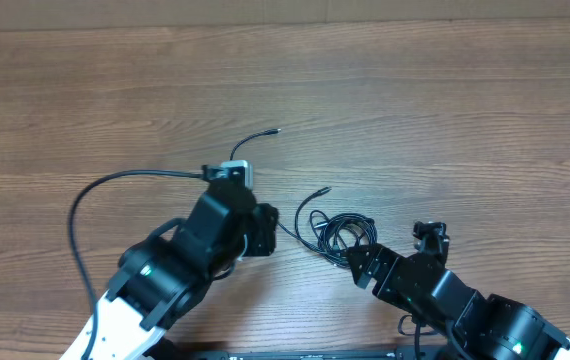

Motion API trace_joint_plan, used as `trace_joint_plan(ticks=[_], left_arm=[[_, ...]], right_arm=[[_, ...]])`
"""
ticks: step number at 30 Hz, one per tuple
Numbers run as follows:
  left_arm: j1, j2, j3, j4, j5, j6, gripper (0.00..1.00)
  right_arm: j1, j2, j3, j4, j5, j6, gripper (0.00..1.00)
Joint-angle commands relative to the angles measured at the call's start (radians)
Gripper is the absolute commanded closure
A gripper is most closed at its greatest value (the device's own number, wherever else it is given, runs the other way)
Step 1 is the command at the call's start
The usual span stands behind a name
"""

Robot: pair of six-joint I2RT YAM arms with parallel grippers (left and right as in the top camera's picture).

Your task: Untangle cables

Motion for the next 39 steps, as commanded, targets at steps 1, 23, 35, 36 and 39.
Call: trace_joint_plan(ticks=[1, 23, 35, 36, 39], left_arm=[[0.004, 0.107, -0.018, 0.005, 0.128, -0.024, 0.55], [-0.207, 0.842, -0.018, 0.397, 0.245, -0.206, 0.96], [0.055, 0.483, 0.014, 0.175, 0.255, 0.11, 0.96], [0.071, 0.434, 0.014, 0.159, 0.26, 0.121, 0.96], [0.091, 0.313, 0.014, 0.129, 0.268, 0.171, 0.96]], right_arm=[[-0.003, -0.014, 0.051, -0.039, 0.102, 0.001, 0.0], [-0.003, -0.014, 0.305, -0.386, 0.174, 0.027, 0.0], [-0.003, -0.011, 0.221, -0.314, 0.115, 0.058, 0.0], [-0.003, -0.01, 0.204, -0.277, 0.097, 0.057, 0.0], [-0.003, 0.003, 0.149, -0.176, 0.067, 0.056, 0.0]])
